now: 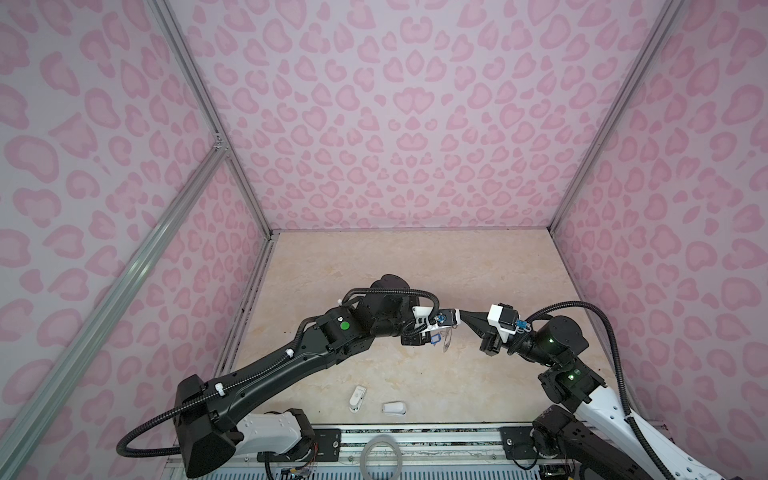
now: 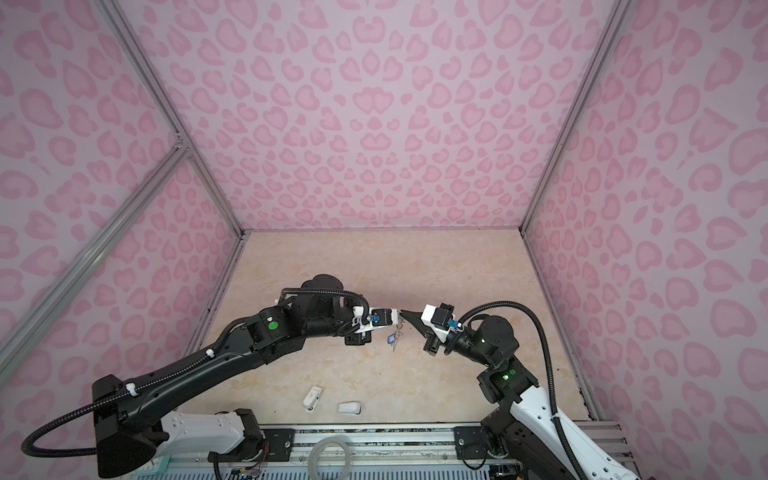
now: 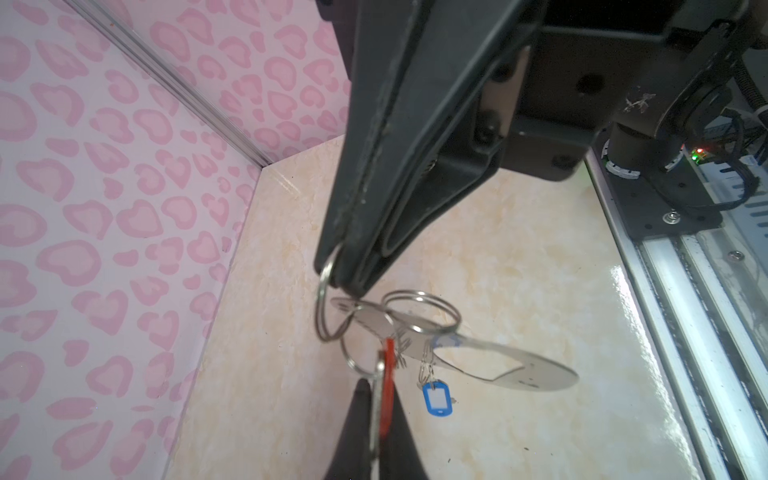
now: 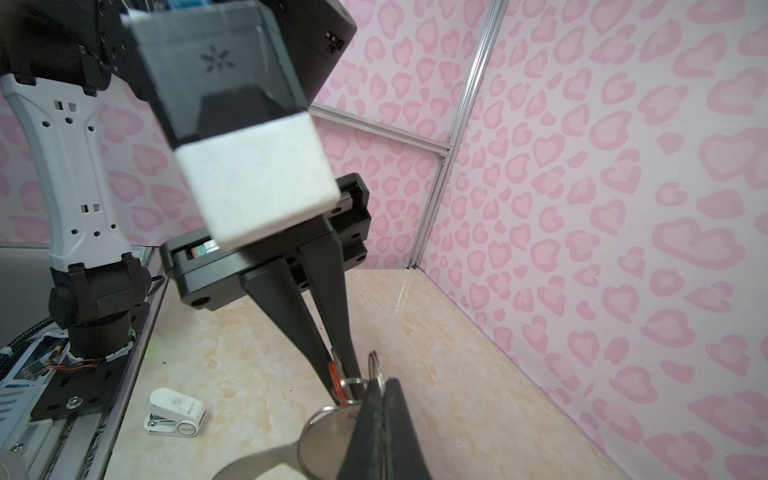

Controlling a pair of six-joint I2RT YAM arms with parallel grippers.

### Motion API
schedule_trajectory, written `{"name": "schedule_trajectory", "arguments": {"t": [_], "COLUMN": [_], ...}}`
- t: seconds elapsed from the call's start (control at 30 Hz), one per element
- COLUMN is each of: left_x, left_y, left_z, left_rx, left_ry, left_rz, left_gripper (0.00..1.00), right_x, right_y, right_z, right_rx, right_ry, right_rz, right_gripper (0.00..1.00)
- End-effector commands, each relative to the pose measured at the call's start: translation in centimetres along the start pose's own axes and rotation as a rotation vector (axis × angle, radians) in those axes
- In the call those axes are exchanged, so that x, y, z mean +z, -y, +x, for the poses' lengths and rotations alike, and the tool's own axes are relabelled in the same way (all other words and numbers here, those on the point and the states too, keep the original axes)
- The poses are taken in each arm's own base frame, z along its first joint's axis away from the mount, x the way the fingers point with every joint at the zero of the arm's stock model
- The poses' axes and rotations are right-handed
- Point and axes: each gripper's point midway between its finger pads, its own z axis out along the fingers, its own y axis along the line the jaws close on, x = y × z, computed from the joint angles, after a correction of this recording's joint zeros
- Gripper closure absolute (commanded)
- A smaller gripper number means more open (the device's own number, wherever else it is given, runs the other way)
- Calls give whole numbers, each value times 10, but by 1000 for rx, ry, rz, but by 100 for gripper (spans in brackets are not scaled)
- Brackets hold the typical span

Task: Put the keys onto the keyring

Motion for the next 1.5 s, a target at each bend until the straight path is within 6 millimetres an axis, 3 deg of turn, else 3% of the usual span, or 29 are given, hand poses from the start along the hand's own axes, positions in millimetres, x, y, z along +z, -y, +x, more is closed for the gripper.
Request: {"name": "schedule_trajectory", "arguments": {"t": [0.0,0.57,0.83,0.97,1.07,1.2,1.33,1.47], "left_x": [-2,-5,-6,-7,0,20,51,90], "left_y": [2,-1,7,5,5,0,-12,-32], "left_z": [0,7,23,15,13,15,15,-9], "left_rx": [28,89,120,111,72,7,-60,-118], "left_ry": [-13,-89,-186,-177,-186,-224,-250,-168], "left_rz": [22,55,125,145,170,194,196,181], "left_gripper": [97,97,97,97,97,97,97,97], "right_x": [0,-1,-4,-7,-12,-30,-65,-108], "right_y": [-5,-9,-2,8,16,34,72,112], "right_z": [-2,9,33,42,52,64,69,71], "right_rx": [-4,-14,-35,-41,-35,-22,4,27], "right_ry": [3,-57,-177,-199,-211,-196,-179,-230], "right_rz": [-32,-53,-9,60,119,255,504,797], "right_gripper": [100,100,100,100,89,73,61,58]}}
